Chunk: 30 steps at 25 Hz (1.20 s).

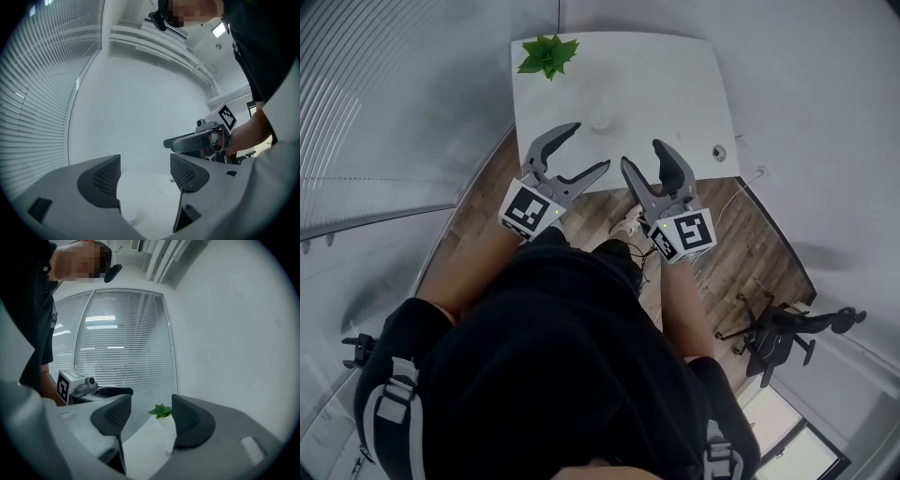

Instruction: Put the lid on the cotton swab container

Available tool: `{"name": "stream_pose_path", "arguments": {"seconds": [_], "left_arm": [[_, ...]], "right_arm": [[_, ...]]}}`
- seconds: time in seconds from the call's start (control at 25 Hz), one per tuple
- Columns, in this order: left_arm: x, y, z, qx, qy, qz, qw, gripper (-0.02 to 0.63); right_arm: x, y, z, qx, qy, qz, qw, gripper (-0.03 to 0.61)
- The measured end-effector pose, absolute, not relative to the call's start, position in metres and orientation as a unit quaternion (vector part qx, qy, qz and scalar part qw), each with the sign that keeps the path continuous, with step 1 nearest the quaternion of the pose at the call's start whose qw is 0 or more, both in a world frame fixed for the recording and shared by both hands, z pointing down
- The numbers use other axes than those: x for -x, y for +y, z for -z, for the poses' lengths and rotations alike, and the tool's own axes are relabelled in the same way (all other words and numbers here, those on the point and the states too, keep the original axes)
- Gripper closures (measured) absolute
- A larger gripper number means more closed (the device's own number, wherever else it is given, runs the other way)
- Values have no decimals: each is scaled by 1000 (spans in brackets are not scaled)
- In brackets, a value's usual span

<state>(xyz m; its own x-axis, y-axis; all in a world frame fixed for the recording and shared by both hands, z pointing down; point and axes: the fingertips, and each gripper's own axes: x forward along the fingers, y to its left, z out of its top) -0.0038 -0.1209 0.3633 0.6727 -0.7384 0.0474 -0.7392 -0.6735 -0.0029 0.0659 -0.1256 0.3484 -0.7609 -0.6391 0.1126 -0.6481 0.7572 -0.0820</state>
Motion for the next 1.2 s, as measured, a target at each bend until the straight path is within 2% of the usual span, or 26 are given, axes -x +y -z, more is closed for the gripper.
{"name": "stream_pose_path", "arguments": {"seconds": [0.56,0.8,0.96,1.2], "left_arm": [[-4,-195,-390,-839,-541,-35,32,299],[-10,-215,-425,-801,-594,-43,57,298],[-15,-225,-457,-772,-630,-57,59,299],[-24,-230,-510,-722,-682,-65,92,298]], "right_arm": [[-69,-242,-387,-194,-976,-77,62,311],[-65,-273,-416,-123,-985,-88,85,316],[-61,-285,-445,-68,-987,-107,101,355],[-54,-290,-487,3,-981,-128,142,359]]}}
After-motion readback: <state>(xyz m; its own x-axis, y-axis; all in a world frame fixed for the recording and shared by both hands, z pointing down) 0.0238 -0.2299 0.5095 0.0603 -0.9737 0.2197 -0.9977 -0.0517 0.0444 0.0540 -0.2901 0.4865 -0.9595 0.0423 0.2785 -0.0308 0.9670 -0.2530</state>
